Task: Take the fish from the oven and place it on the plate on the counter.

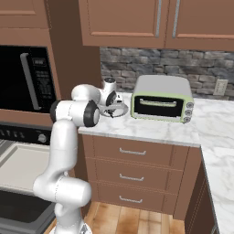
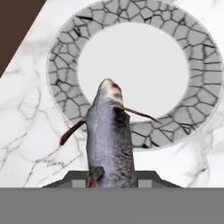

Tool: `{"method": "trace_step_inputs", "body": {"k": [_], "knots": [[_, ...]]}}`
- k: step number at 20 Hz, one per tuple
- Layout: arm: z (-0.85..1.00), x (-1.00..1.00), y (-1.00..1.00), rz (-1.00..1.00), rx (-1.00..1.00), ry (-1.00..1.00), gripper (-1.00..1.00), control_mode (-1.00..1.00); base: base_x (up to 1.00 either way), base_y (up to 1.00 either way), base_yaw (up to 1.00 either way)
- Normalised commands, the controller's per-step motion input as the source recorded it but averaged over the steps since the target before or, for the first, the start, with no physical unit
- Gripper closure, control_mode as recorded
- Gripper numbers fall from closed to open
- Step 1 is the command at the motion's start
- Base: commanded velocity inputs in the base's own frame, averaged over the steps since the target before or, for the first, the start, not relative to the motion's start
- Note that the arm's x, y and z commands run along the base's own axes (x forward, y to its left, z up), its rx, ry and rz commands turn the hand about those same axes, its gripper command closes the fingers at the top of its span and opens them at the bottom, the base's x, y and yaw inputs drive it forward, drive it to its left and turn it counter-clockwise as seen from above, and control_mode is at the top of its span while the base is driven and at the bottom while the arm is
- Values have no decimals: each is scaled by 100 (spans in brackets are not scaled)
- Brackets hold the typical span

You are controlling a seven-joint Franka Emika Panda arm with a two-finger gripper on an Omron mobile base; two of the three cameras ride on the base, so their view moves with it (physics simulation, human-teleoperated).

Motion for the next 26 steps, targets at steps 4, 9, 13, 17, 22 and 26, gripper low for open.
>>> {"method": "trace_step_inputs", "body": {"k": [4,9,13,17,22,26], "knots": [[-10,6,4,0,0,0,100,-100,0,0,0],[-12,32,18,0,-2,0,100,-100,0,0,0],[-11,38,6,0,-1,0,100,-100,0,0,0],[-1,49,0,0,0,0,100,-100,0,0,0],[-6,22,-1,0,0,2,100,-100,0,0,0],[-15,0,0,0,0,2,100,-100,0,0,0]]}}
